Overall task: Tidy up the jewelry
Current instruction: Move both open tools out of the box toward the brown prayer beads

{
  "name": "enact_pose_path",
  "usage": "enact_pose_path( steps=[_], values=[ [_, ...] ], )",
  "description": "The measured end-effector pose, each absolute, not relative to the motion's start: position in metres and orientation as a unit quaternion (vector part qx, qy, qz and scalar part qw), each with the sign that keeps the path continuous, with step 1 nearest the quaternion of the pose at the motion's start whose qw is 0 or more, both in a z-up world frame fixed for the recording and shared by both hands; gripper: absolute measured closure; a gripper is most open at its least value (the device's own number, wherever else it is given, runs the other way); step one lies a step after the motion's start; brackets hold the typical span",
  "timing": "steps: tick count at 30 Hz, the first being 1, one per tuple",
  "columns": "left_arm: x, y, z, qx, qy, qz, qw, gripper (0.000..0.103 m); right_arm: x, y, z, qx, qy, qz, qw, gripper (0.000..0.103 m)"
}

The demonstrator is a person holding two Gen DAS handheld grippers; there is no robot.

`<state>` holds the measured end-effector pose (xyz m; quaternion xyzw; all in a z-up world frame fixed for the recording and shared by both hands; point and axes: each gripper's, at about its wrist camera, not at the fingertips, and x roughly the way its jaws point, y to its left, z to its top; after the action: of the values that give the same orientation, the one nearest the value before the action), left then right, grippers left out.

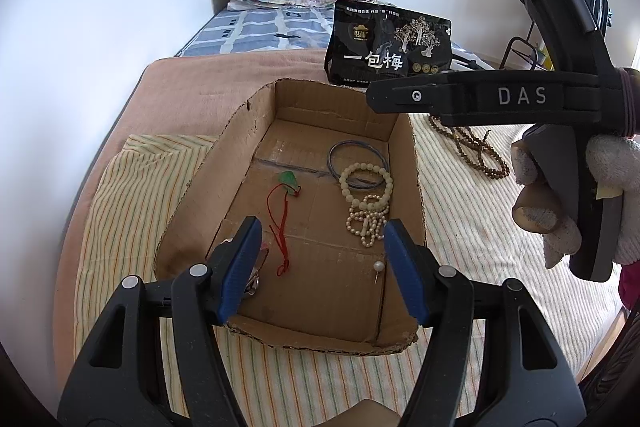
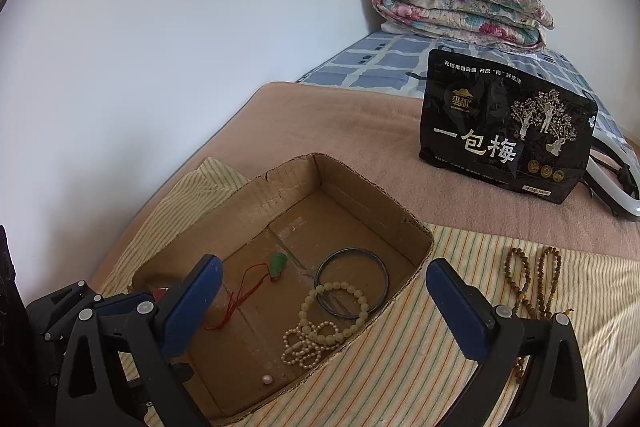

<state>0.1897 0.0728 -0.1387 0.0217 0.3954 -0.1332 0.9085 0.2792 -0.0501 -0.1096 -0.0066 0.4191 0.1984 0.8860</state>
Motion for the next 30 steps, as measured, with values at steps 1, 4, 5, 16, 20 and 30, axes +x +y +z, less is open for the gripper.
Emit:
enact_pose_path(
  steps=[1, 4, 5, 16, 20, 30],
  values=[
    [0.19, 0.072, -0.138, 0.022, 0.395, -0.133, 0.909, 0.038, 0.279, -0.051, -0.109, -0.007, 0.418, 0.198, 0.886, 0.0],
    [0.189, 0.071, -0.137, 0.023, 0.394, -0.133, 0.909, 0.038, 0.278, -0.052, -0.107, -0.008, 0.416, 0.196, 0.888, 0.0],
    [0.188, 0.071, -0.136, 0.023, 0.394, -0.133, 0.909, 0.038, 0.277, -0.053, -0.106, -0.008, 0.416, 0.195, 0.888, 0.0],
    [0.178, 0.062, -0.125, 0.023, 0.382, -0.132, 0.914, 0.038, 0.265, -0.071, -0.088, -0.002, 0.4, 0.184, 0.898, 0.0],
    [0.174, 0.059, -0.12, 0.023, 0.379, -0.133, 0.916, 0.038, 0.259, -0.082, -0.079, 0.004, 0.39, 0.176, 0.904, 0.0],
    [0.169, 0.044, -0.112, 0.017, 0.374, -0.139, 0.917, 0.038, 0.241, -0.126, -0.05, 0.019, 0.356, 0.135, 0.925, 0.0]
  ],
)
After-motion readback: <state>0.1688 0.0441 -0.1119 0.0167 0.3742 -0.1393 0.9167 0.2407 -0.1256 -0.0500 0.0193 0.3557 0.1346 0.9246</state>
